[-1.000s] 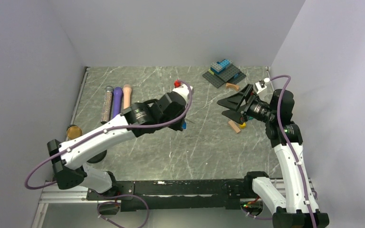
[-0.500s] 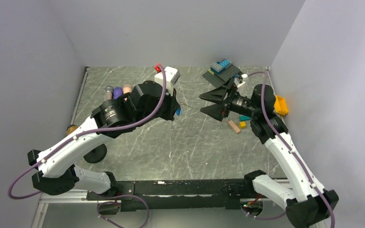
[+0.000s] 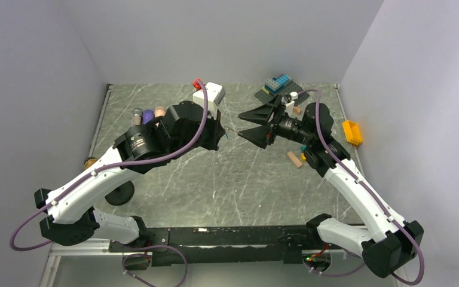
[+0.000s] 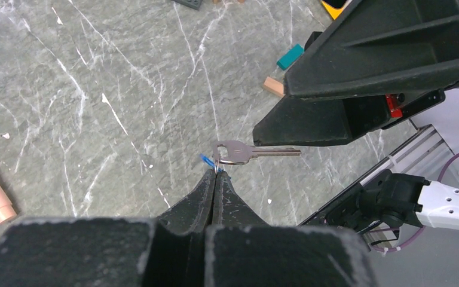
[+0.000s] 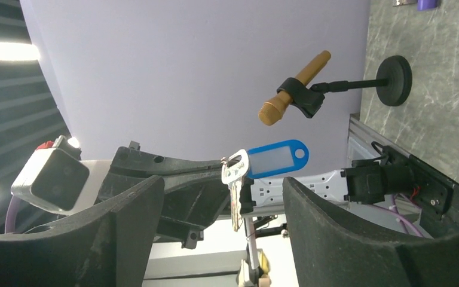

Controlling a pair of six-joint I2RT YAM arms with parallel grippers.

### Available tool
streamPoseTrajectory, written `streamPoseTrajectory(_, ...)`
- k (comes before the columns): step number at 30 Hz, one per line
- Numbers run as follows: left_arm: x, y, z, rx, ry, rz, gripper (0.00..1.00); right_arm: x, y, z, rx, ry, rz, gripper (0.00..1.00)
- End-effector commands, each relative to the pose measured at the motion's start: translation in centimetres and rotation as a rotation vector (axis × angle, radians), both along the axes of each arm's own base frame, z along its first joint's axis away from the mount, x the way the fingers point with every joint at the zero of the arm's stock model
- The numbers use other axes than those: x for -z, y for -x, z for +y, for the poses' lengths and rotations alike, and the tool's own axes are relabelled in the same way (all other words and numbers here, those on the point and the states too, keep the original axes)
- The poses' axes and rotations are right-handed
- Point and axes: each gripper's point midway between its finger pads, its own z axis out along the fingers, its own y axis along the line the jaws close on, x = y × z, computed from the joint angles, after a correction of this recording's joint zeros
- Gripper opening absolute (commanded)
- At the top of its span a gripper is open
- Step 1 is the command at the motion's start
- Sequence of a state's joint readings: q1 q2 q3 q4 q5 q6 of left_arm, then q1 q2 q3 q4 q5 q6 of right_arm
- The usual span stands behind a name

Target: Remove the keys from the keyring

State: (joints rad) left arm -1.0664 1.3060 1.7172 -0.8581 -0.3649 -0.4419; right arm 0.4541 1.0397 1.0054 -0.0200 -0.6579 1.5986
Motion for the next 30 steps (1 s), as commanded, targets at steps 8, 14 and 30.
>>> streamPoseTrajectory(8, -2.5, -0.1, -0.5, 0.004, 0.072, -0.044, 0.00, -3.2, 0.3, 1.3, -0.032, -0.056, -0.021, 0.55)
streamPoseTrajectory(14, -2.4, -0.2, -0.8, 0.006, 0.066, -0.046, 0.00, -3.5, 0.6, 1.9, -0.053, -0.054, -0.033, 0.52)
streamPoseTrajectory(30, -3.1, -0.4, -0.7, -0.001, 0.072, -0.064, 0.00, -2.9, 0.8, 2.4, -0.086, -0.060, -0.012, 0.57)
